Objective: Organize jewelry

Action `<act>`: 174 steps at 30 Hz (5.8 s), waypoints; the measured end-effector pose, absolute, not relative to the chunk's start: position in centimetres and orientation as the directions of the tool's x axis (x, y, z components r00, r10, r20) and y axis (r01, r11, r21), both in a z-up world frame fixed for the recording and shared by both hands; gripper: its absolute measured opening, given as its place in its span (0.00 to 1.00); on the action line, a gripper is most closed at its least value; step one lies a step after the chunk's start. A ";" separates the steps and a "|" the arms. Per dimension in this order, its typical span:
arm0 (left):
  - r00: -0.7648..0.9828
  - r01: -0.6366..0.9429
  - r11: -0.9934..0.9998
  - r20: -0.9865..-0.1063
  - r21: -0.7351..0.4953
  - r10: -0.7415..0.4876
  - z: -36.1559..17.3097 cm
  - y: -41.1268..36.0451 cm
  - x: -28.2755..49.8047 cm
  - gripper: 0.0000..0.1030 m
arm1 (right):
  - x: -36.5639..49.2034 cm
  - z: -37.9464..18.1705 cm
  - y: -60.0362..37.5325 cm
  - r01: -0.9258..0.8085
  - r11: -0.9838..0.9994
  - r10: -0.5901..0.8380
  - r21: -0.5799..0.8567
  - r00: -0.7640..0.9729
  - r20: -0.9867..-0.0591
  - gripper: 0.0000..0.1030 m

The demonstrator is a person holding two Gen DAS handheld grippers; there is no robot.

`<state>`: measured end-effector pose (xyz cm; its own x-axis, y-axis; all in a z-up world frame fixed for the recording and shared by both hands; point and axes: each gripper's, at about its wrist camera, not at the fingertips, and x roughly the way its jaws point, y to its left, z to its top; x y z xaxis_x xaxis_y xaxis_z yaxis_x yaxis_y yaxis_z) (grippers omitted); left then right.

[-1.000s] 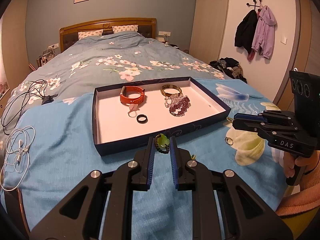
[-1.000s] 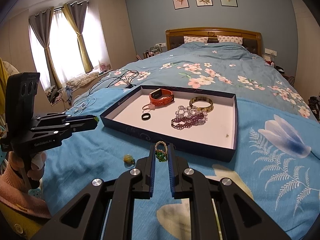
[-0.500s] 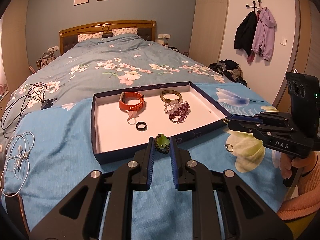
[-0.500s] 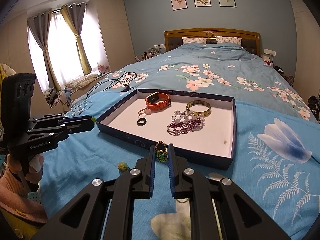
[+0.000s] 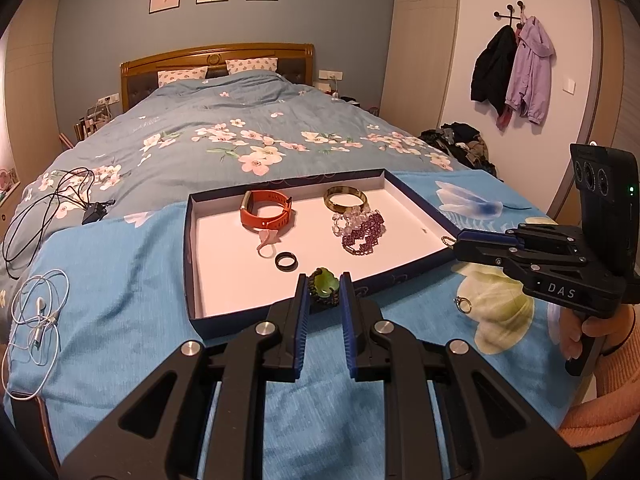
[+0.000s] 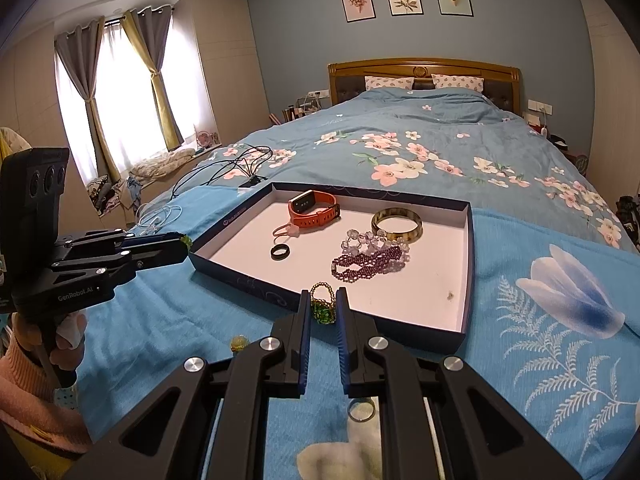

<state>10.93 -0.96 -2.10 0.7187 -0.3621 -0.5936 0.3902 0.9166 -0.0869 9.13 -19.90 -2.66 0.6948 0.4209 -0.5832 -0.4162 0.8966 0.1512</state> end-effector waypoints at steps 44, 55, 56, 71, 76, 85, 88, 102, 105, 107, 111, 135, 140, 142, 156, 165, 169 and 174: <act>0.719 0.389 0.917 -0.593 -0.087 -0.361 -1.9 -1.4 12.2 0.15 | 10.7 -2.6 -19.9 -0.410 0.900 0.415 0.150 0.697 -0.584 0.10; 0.719 0.386 0.918 -0.595 -0.088 -0.359 -2.0 -1.5 12.5 0.15 | 11.0 -2.8 -19.9 -0.411 0.899 0.417 0.152 0.694 -0.587 0.10; 0.718 0.386 0.918 -0.596 -0.088 -0.359 -2.0 -1.6 12.6 0.15 | 11.0 -2.8 -19.9 -0.412 0.899 0.417 0.151 0.694 -0.587 0.10; 0.718 0.388 0.918 -0.595 -0.088 -0.361 -1.9 -1.6 12.6 0.15 | 11.9 -3.2 -19.8 -0.412 0.899 0.414 0.148 0.689 -0.595 0.10; 0.718 0.387 0.918 -0.596 -0.087 -0.359 -1.9 -1.7 12.8 0.15 | 12.1 -3.2 -19.7 -0.412 0.898 0.418 0.156 0.686 -0.595 0.10; 0.717 0.384 0.919 -0.599 -0.086 -0.356 -1.9 -1.8 13.0 0.15 | 12.4 -3.4 -19.7 -0.412 0.897 0.420 0.158 0.684 -0.597 0.10; 0.717 0.381 0.920 -0.600 -0.089 -0.355 -1.9 -1.9 13.3 0.15 | 12.4 -3.4 -19.7 -0.410 0.898 0.418 0.159 0.682 -0.600 0.10; 0.714 0.372 0.924 -0.610 -0.087 -0.344 -2.7 -1.8 14.6 0.15 | 14.1 -3.6 -19.7 -0.402 0.899 0.418 0.174 0.671 -0.613 0.10; 0.710 0.369 0.925 -0.615 -0.089 -0.342 -2.8 -1.8 15.2 0.15 | 14.8 -3.9 -19.8 -0.395 0.900 0.418 0.183 0.665 -0.619 0.10; 0.708 0.366 0.926 -0.619 -0.091 -0.341 -2.9 -1.8 15.4 0.15 | 15.1 -4.2 -19.9 -0.389 0.902 0.414 0.185 0.662 -0.625 0.10; 0.703 0.365 0.927 -0.626 -0.090 -0.338 -3.0 -1.9 15.9 0.15 | 15.6 -4.3 -19.7 -0.384 0.905 0.408 0.184 0.657 -0.634 0.10; 0.698 0.354 0.932 -0.640 -0.082 -0.321 -3.7 -2.4 17.7 0.15 | 17.0 -4.7 -19.5 -0.373 0.912 0.386 0.169 0.644 -0.660 0.10; 0.697 0.354 0.932 -0.641 -0.081 -0.320 -3.8 -2.4 18.1 0.15 | 17.1 -4.7 -19.6 -0.371 0.913 0.385 0.170 0.643 -0.662 0.10; 0.698 0.352 0.933 -0.642 -0.079 -0.318 -3.8 -2.4 18.0 0.15 | 17.1 -4.7 -19.6 -0.371 0.913 0.384 0.169 0.644 -0.661 0.10; 0.692 0.338 0.939 -0.659 -0.067 -0.296 -4.6 -2.8 19.0 0.15 | 17.9 -5.1 -19.4 -0.368 0.914 0.382 0.173 0.631 -0.675 0.10; 0.687 0.327 0.943 -0.670 -0.061 -0.282 -5.1 -3.0 19.6 0.15 | 18.1 -5.3 -19.2 -0.361 0.917 0.374 0.169 0.631 -0.680 0.10; 0.681 0.322 0.945 -0.677 -0.063 -0.277 -5.5 -3.1 20.0 0.15 | 18.2 -5.3 -19.1 -0.360 0.918 0.371 0.165 0.631 -0.681 0.10; 0.677 0.315 0.947 -0.686 -0.060 -0.268 -5.8 -3.1 20.3 0.15 | 18.4 -5.5 -19.0 -0.363 0.918 0.369 0.162 0.627 -0.687 0.10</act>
